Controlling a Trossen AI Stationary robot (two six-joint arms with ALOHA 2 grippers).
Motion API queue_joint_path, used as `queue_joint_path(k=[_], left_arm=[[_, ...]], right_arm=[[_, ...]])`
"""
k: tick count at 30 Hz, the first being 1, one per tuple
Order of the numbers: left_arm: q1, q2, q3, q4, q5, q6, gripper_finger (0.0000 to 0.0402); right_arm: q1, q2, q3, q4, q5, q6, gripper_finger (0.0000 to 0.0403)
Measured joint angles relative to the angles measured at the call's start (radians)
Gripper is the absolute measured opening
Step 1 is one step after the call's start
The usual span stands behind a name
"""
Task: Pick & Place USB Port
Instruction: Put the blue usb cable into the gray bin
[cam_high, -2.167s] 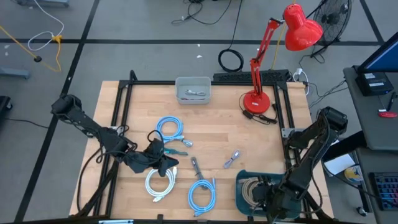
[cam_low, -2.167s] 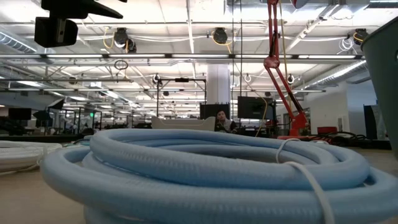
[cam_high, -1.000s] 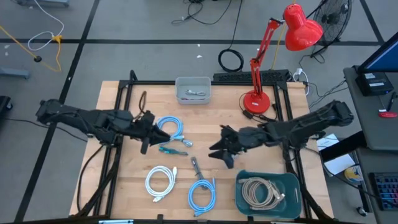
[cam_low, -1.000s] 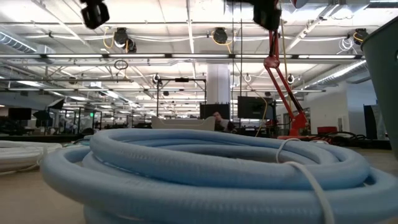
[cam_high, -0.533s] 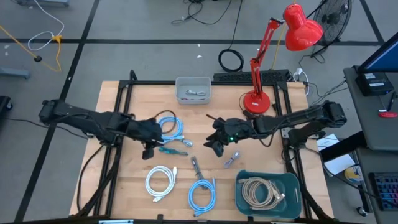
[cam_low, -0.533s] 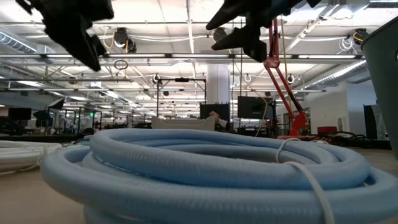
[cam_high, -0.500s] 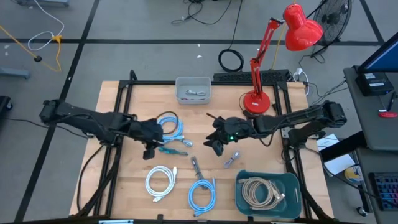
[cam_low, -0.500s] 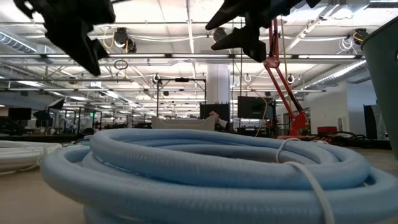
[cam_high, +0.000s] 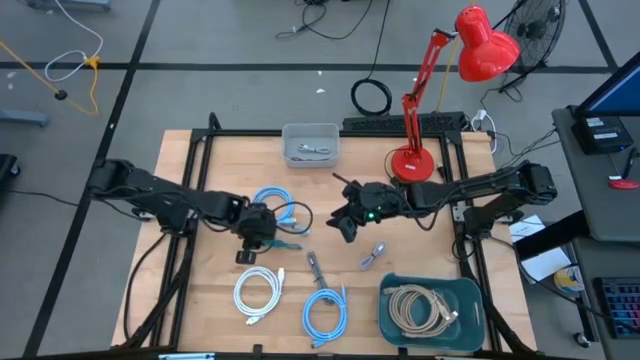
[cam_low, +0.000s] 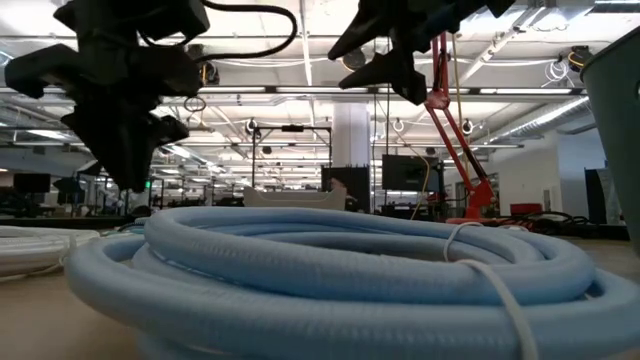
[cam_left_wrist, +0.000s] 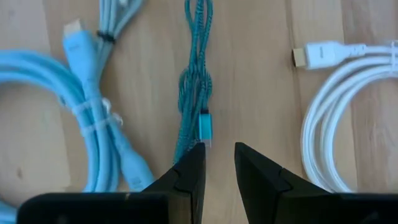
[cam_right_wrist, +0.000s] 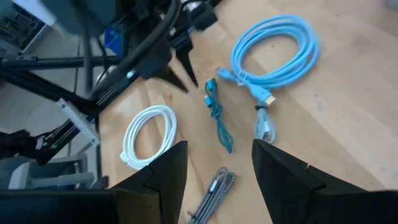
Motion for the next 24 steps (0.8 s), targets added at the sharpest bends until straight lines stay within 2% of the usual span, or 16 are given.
queue_joint_path(k=[3, 8, 12, 24], left_arm=[[0.0, -0.002, 0.022, 0.022, -0.003, 0.026, 0.0101], [0.01, -0.001, 0.035, 0.089, -0.065, 0.031, 0.0161], [0.024, 0.021, 0.038, 0.087, -0.057, 0.021, 0.0196], [0.023, 0.156, 0.038, 0.117, 0.0, 0.041, 0.0207]], right_arm=[[0.0, 0.0, 0.0, 0.0, 0.004, 0.007, 0.0171], [0.0, 0.0, 0.0, 0.0, 0.003, 0.014, 0.0171], [0.0, 0.0, 0.0, 0.0, 0.02, 0.015, 0.0171], [0.005, 0.0, 0.0, 0.0, 0.03, 0.019, 0.0171]])
